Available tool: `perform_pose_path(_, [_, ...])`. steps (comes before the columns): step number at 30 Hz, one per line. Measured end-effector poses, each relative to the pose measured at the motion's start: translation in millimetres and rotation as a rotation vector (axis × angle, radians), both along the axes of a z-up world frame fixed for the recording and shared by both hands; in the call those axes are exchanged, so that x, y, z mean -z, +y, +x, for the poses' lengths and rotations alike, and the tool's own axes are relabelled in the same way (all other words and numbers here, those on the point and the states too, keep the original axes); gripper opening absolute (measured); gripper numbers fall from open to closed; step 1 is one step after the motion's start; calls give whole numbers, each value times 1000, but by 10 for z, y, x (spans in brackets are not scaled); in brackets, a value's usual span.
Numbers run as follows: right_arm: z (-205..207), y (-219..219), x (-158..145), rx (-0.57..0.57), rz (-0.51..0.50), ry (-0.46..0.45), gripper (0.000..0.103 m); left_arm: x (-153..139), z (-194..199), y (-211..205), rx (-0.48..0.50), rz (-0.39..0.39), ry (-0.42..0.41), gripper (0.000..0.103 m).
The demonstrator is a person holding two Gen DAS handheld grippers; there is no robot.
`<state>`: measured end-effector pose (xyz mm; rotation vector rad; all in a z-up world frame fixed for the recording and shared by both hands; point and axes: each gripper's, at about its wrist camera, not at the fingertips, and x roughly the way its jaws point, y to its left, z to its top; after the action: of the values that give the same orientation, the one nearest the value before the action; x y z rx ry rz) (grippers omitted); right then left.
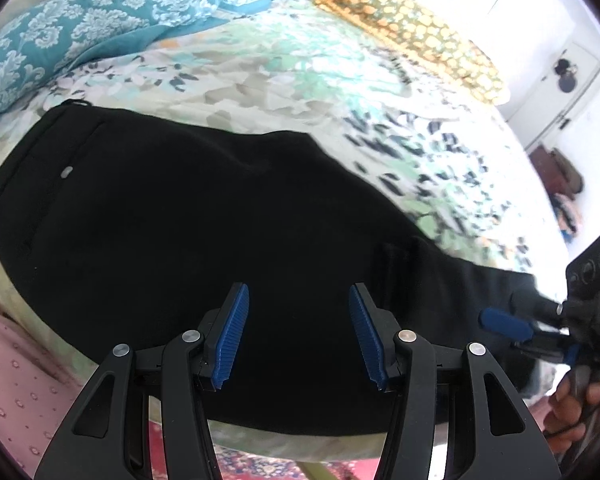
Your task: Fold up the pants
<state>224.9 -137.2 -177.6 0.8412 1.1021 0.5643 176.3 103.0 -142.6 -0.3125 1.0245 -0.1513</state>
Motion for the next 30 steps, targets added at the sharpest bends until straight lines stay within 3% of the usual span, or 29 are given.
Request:
perform_pose_path(2, [-147, -269, -110, 49, -64, -58, 63, -52, -30, -76, 60, -70, -26, 55])
perform_pose_path(5, [-407, -691, -315, 128, -206, -131, 69, -122, -64, -331, 194, -113, -63, 54])
perform_pose_path(8, [-741, -996, -412, 180, -347, -175, 70, -139, -93, -703, 333, -76, -79, 41])
perform_pose_path(11, [-1070, -1262, -368, 220, -420, -173, 70, -57, -79, -928, 385, -9, -54, 40])
perform_pose_path(14, [-1355, -1471, -314, 250, -433, -161, 70, 61, -41, -1046, 394, 45, -11, 40])
perform_pose_path(19, [-1334, -1501, -335, 250, -463, -212, 70, 239, -43, -1119, 405, 103, 43, 38])
perform_pose_path(20, [-1341, -1486, -360, 245, -486, -232, 70, 243, -44, -1122, 402, 123, 40, 18])
perform_pose_path(21, [-1315, -1465, -383, 242, -503, -248, 70, 249, -45, -1122, 399, 128, 42, 7])
perform_pose_path(23, [-1330, -1435, -433, 240, -515, -267, 70, 198, -49, -1058, 368, 104, 50, 2])
perform_pose_path(27, [-1362, -1371, -492, 229, -576, -302, 70, -91, -137, -787, 299, 87, -15, 2])
perform_pose_path(30, [-1293, -1287, -364, 185, -608, -248, 71, -12, -130, -608, 264, 130, 22, 2])
